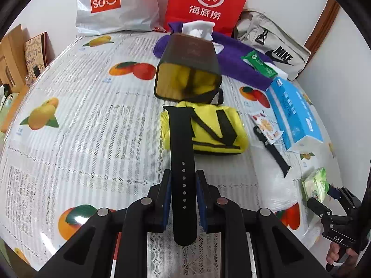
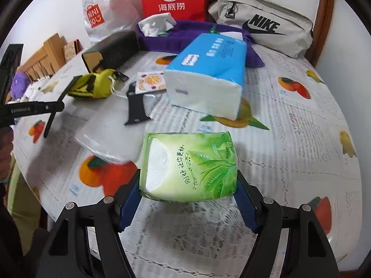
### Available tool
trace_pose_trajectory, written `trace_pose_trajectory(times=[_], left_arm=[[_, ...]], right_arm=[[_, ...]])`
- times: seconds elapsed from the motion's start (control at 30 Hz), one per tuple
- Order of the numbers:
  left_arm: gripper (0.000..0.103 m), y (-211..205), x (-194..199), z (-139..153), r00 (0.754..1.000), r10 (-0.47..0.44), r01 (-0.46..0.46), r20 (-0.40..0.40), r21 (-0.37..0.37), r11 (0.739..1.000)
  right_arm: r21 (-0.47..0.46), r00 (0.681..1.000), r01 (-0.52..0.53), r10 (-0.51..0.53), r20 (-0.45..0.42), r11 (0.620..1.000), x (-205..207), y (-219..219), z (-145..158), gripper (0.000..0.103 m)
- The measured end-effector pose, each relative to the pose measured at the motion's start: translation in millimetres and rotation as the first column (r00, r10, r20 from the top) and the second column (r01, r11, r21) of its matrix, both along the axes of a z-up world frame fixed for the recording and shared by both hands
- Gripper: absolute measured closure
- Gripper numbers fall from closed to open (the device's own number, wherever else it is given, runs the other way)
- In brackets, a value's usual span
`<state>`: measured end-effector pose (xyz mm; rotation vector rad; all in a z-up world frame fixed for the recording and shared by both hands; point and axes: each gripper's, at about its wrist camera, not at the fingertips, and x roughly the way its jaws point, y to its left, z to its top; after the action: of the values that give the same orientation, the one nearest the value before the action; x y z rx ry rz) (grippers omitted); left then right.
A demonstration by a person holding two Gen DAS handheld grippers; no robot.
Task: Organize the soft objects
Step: 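Carry the strap in the left tool and tissue packet in the right tool to the towel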
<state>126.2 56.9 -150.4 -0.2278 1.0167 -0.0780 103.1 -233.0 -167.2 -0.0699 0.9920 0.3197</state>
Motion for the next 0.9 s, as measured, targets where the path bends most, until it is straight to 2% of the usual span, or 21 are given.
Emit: trace_pose_trajectory(times=[0.43, 0.9], left_arm=[[0.084, 1, 11, 43, 0.998, -0.004, 0.004, 0.068, 0.006, 1.0], [0.084, 2, 57, 69, 0.995, -0.008, 0.006, 0.099, 0.018, 1.0]], right_arm=[[0.081, 0.996, -0.039, 0.032, 0.086, 0.996, 17, 8, 53, 0.03], [0.09, 0.991, -0.031, 0.019, 0.131, 0.995, 77, 2, 81, 0.03]])
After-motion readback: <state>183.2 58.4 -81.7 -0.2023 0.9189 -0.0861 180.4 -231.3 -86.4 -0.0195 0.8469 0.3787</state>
